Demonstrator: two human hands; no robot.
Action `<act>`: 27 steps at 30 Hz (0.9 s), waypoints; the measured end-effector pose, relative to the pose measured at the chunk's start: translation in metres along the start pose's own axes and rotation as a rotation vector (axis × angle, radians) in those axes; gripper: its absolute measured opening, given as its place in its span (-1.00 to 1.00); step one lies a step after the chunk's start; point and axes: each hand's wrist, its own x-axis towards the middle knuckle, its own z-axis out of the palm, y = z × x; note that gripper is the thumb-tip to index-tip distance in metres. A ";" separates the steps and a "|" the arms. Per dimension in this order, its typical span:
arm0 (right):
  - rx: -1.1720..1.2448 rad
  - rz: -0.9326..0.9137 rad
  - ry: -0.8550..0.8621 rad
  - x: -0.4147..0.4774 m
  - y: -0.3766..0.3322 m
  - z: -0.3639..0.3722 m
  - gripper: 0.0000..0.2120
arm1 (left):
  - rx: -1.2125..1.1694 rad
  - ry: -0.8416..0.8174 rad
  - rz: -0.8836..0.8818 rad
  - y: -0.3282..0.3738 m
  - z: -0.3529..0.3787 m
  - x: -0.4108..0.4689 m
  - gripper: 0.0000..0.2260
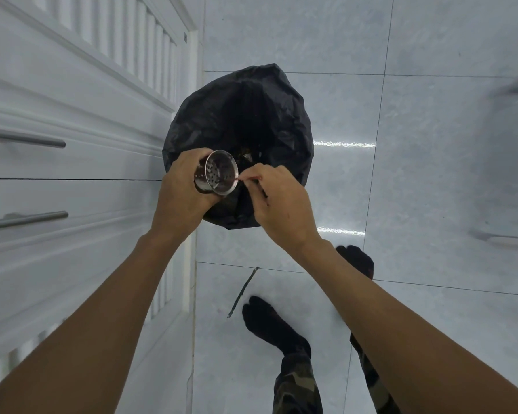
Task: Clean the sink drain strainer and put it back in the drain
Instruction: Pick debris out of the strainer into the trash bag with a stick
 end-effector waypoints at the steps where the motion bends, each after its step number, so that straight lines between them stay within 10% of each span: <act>1: -0.022 0.006 0.030 0.002 0.001 -0.002 -0.83 | -0.004 -0.019 -0.006 -0.001 -0.001 0.000 -0.39; 27: 0.191 0.080 0.101 -0.009 -0.016 0.003 -0.83 | -0.099 0.002 -0.123 0.011 0.001 -0.005 -0.28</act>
